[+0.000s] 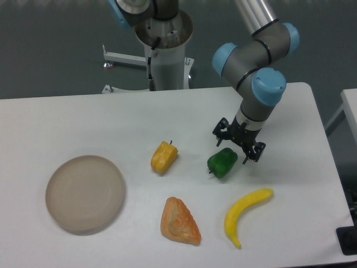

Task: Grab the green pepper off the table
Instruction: 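Lower the open gripper around the green bell pepper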

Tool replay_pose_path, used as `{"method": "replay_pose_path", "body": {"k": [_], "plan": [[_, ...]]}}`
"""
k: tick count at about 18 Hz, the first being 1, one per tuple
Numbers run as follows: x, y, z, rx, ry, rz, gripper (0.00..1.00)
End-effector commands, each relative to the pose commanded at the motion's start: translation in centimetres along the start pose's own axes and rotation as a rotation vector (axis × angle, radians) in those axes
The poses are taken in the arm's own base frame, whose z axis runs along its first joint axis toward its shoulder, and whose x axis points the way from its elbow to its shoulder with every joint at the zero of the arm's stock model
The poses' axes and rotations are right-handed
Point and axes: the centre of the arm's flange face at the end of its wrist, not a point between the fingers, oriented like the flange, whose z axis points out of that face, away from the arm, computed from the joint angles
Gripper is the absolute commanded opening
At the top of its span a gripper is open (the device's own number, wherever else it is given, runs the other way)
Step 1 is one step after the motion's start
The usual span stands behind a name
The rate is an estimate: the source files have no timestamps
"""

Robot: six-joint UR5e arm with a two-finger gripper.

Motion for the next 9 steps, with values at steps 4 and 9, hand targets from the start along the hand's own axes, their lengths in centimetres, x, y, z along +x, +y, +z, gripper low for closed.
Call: {"method": "replay_pose_path", "body": {"k": [4, 9], "plan": [[0.8, -1.7, 1.1, 0.006, -0.012, 0.020, 1.00], [1.0, -2.6, 1.6, 0.014, -0.028, 0.027, 1.00]]}}
